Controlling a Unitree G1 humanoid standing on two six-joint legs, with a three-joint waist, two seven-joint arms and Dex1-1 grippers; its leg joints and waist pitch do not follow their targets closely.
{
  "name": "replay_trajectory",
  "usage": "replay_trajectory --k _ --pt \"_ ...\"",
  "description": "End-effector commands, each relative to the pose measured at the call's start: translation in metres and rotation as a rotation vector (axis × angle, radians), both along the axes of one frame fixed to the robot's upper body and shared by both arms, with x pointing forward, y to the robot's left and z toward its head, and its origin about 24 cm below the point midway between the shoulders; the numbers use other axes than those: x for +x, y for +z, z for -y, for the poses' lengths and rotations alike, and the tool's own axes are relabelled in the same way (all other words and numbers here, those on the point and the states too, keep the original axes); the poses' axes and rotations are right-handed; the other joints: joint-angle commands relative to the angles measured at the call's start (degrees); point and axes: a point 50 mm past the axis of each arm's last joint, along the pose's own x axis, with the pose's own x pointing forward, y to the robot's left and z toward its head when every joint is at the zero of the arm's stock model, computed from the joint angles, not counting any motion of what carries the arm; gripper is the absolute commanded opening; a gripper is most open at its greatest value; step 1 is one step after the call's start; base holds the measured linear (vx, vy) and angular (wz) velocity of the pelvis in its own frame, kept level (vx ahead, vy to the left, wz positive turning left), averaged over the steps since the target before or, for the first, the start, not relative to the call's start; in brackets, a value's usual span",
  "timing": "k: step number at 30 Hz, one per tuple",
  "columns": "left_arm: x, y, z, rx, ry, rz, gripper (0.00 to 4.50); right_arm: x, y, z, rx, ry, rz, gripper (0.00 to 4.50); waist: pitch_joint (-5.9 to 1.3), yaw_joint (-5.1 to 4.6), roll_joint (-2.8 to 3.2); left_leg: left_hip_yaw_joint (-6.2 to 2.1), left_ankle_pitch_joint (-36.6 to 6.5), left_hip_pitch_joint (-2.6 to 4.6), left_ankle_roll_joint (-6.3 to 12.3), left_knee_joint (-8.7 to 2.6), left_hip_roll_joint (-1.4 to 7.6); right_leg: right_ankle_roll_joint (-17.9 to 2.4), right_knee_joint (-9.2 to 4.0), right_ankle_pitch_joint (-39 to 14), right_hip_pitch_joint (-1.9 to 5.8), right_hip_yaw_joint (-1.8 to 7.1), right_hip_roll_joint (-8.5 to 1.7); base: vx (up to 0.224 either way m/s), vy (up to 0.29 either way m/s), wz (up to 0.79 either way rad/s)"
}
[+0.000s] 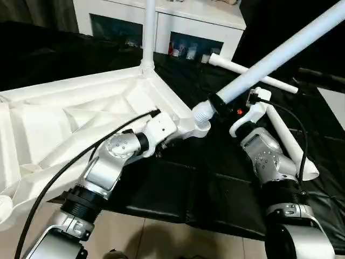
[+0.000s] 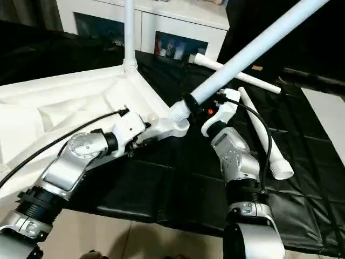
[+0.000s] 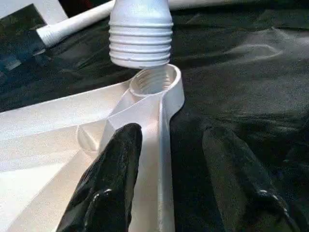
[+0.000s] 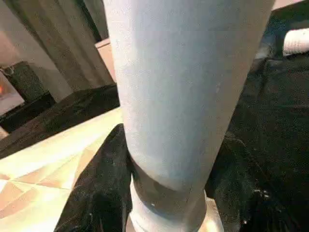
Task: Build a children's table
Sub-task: Insert table leg to table base
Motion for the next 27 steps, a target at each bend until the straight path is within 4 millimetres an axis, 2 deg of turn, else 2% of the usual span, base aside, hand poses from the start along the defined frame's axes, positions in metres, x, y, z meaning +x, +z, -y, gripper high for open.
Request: replay_trajectory --k 1,3,5,7,8,9,10,11,12,13,14,15,17,19,20,21,22,23,24,25,26,27 --pt "-0.002 -0.001 0.005 0.013 -0.023 -0.008 2.38 0.005 0.011 0.007 -0.002 -0.031 0.033 2.04 -4.38 -0.05 -0.03 0.10 -4.77 0.09 1.37 -3.82 1.31 -7.53 -3.54 -9.62 3.71 3.12 -3.12 0.000 0.000 0.00" --pt "-0.002 -0.002 0.005 0.014 -0.024 -0.012 2.38 0.006 0.012 0.005 0.000 -0.031 0.033 2.04 -4.36 -0.07 -0.04 0.08 -4.69 0.12 1.32 -3.82 1.33 -7.54 -3.51 -9.68 3.68 3.12 -3.12 0.000 0.000 0.00" --pt "-0.003 -0.004 0.004 0.019 -0.029 -0.018 2.38 0.006 0.011 0.003 0.012 -0.031 0.032 2.04 -4.32 0.01 -0.29 0.03 -4.84 0.08 1.12 -3.84 1.33 -7.14 -3.56 -10.48 3.70 3.09 -3.19 0.000 0.000 0.00" --pt "-0.003 -0.005 0.004 0.024 -0.035 -0.024 2.38 0.005 0.011 0.001 0.019 -0.031 0.031 2.04 -4.33 -0.02 -0.21 0.05 -5.01 0.16 1.04 -3.83 1.31 -7.03 -3.61 -10.50 3.60 3.12 -3.18 0.000 0.000 0.00" --pt "-0.003 -0.006 0.003 0.032 -0.041 -0.029 2.38 0.005 0.010 0.000 0.029 -0.033 0.027 2.04 -4.29 0.01 -0.91 -0.01 -4.66 0.02 1.09 -3.84 1.35 -6.86 -3.49 -10.81 3.67 3.08 -3.24 0.000 0.000 0.00" --pt "-0.003 -0.006 0.003 0.044 -0.046 -0.030 2.38 0.004 0.009 -0.001 0.035 -0.035 0.022 2.04 -4.38 0.00 -0.65 -0.04 -4.53 0.10 0.79 -3.84 1.39 -6.77 -3.48 -10.40 3.56 3.12 -3.25 0.000 0.000 0.00" --pt "-0.002 -0.006 0.003 0.051 -0.049 -0.033 2.38 0.003 0.008 -0.001 0.041 -0.036 0.018 2.04 -4.50 0.03 -1.67 -0.08 -3.07 0.00 0.97 -3.72 1.39 -6.60 -3.12 -9.22 3.65 3.06 -3.20 0.000 0.000 0.00" --pt "-0.002 -0.006 0.002 0.058 -0.053 -0.036 2.38 0.003 0.007 -0.001 0.045 -0.037 0.013 2.04 -4.52 0.02 -2.46 0.00 -1.77 0.10 1.35 -3.63 1.42 -6.53 -2.98 -8.22 3.42 3.01 -3.15 0.000 0.000 0.00" --pt "-0.001 -0.006 0.002 0.060 -0.054 -0.037 2.38 0.003 0.007 -0.001 0.046 -0.037 0.011 2.04 -4.49 0.06 -2.19 -0.05 -1.53 0.22 1.31 -3.65 1.45 -6.63 -2.89 -7.70 3.31 2.99 -3.10 0.000 0.000 0.00" --pt "0.000 -0.005 0.002 0.073 -0.059 -0.033 2.38 0.002 0.006 -0.001 0.048 -0.033 0.005 2.04 -4.35 -0.01 -2.55 -0.03 -1.85 0.33 1.18 -3.66 1.47 -6.49 -2.98 -7.84 3.13 2.93 -3.08 0.000 0.000 0.00" --pt "0.001 -0.004 0.002 0.076 -0.058 -0.031 2.38 0.001 0.005 -0.001 0.045 -0.031 0.001 2.04 -4.42 0.01 -2.50 -0.08 -1.96 0.41 0.93 -3.67 1.53 -6.48 -2.95 -7.68 3.15 2.92 -3.11 0.000 0.000 0.00" --pt "0.001 -0.004 0.001 0.077 -0.057 -0.030 2.38 0.001 0.004 -0.001 0.044 -0.029 -0.002 2.04 -4.32 -0.04 -3.01 -0.14 -2.06 0.29 0.49 -3.68 1.52 -6.22 -2.95 -7.68 3.15 2.88 -3.11 0.000 0.000 0.00" --pt "0.002 -0.004 0.001 0.078 -0.055 -0.030 2.38 0.001 0.004 -0.001 0.040 -0.025 -0.006 2.04 -4.35 0.01 -3.52 -0.19 -2.77 0.51 -0.27 -3.67 1.57 -5.79 -3.03 -7.77 3.05 2.85 -3.15 0.000 0.000 0.00" --pt "0.003 -0.003 0.000 0.082 -0.055 -0.031 2.38 0.003 0.005 -0.002 0.039 -0.022 -0.006 2.04 -4.34 0.14 -3.38 -0.25 -3.14 0.50 -0.65 -3.69 1.58 -5.74 -2.99 -7.84 3.05 2.86 -3.19 0.000 0.000 0.00" --pt "0.003 -0.003 -0.001 0.084 -0.056 -0.031 2.38 0.003 0.005 -0.002 0.039 -0.021 -0.006 2.04 -4.30 0.18 -3.72 -0.28 -4.01 0.34 -1.07 -3.70 1.54 -5.38 -3.09 -8.66 3.17 2.86 -3.25 0.000 0.000 0.00" --pt "0.003 -0.003 -0.001 0.084 -0.056 -0.031 2.38 0.003 0.005 -0.002 0.039 -0.021 -0.006 2.04 -4.32 0.20 -3.79 -0.30 -4.09 0.24 -1.13 -3.69 1.51 -5.25 -3.11 -8.90 3.25 2.88 -3.31 0.000 0.000 0.00" --pt "0.003 -0.003 -0.001 0.085 -0.057 -0.033 2.38 0.005 0.008 -0.004 0.042 -0.022 -0.003 2.04 -4.34 0.30 -3.11 -0.42 -4.34 0.17 -1.46 -3.75 1.50 -5.13 -3.02 -9.14 3.33 2.90 -3.37 0.000 0.000 0.00" --pt "0.003 -0.002 -0.001 0.085 -0.057 -0.034 2.38 0.006 0.009 -0.006 0.039 -0.025 0.001 2.04 -4.39 0.25 -1.98 -0.50 -5.20 0.20 -2.13 -3.81 1.48 -5.24 -3.08 -8.40 3.28 2.94 -3.28 0.000 0.000 0.00" --pt "0.003 -0.002 -0.001 0.083 -0.058 -0.036 2.38 0.007 0.010 -0.006 0.028 -0.030 0.006 2.04 -4.44 0.09 -2.48 -0.44 -5.51 0.20 -2.24 -3.77 1.48 -5.25 -3.25 -8.10 3.27 2.90 -3.16 0.000 0.000 0.00" --pt "0.003 -0.002 -0.001 0.082 -0.058 -0.036 2.38 0.007 0.010 -0.007 0.025 -0.031 0.008 2.04 -4.46 0.10 -2.71 -0.46 -5.45 0.10 -2.36 -3.74 1.46 -5.38 -3.10 -7.80 3.37 2.88 -3.15 0.000 0.000 0.00" --pt "0.005 -0.001 -0.001 0.067 -0.052 -0.038 2.38 0.008 0.008 -0.008 -0.013 -0.047 -0.018 2.04 -4.39 0.35 -1.51 -0.51 -6.03 0.24 -2.71 -3.85 1.40 -5.79 -3.00 -7.48 3.32 2.95 -3.19 0.000 0.000 0.00" --pt "0.006 0.001 -0.001 0.050 -0.038 -0.036 2.38 0.008 0.006 -0.009 -0.050 -0.054 -0.032 2.04 -4.40 0.09 -0.90 -0.53 -6.84 0.30 -3.34 -3.93 1.36 -6.16 -3.17 -6.51 3.29 2.89 -2.99 0.000 0.000 0.00"
